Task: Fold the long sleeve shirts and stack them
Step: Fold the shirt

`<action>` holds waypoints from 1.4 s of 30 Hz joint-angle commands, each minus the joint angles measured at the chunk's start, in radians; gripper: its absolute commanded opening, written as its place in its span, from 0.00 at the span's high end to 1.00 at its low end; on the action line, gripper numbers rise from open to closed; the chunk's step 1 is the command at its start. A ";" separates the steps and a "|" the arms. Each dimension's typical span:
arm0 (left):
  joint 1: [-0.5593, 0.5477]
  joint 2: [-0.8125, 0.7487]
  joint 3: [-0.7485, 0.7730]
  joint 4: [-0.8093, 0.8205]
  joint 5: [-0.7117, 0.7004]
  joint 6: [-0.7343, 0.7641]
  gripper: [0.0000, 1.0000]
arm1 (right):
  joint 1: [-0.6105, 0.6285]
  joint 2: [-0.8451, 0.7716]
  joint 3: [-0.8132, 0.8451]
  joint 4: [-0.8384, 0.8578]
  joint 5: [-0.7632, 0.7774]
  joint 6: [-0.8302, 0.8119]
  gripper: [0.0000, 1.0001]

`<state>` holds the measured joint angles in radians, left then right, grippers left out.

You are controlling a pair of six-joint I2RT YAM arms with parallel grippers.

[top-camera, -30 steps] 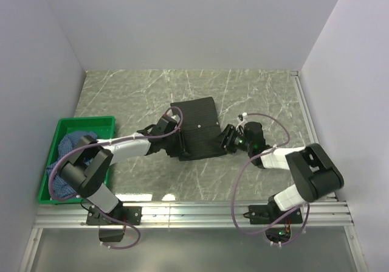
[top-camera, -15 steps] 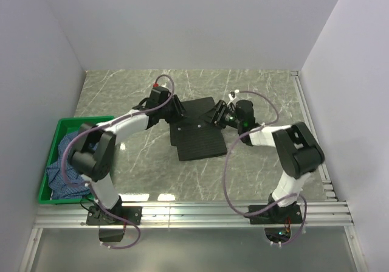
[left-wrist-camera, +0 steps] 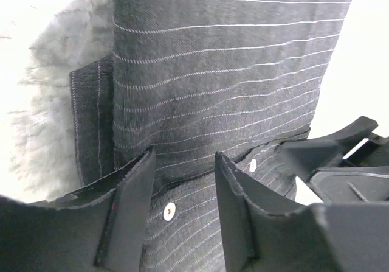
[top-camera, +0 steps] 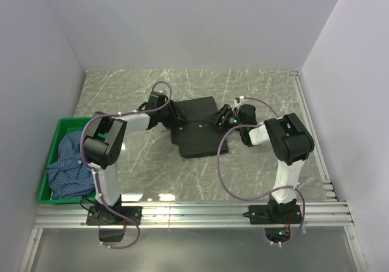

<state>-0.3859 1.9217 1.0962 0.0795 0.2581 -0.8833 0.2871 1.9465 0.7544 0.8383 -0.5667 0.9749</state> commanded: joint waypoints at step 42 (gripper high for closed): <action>-0.164 -0.262 -0.027 -0.076 -0.059 -0.006 0.40 | -0.049 -0.348 -0.111 -0.107 -0.010 0.031 0.43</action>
<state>-0.4389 1.7176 1.1503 0.0353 0.2146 -0.8654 0.2222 1.6745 0.7410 0.7067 -0.5507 1.0279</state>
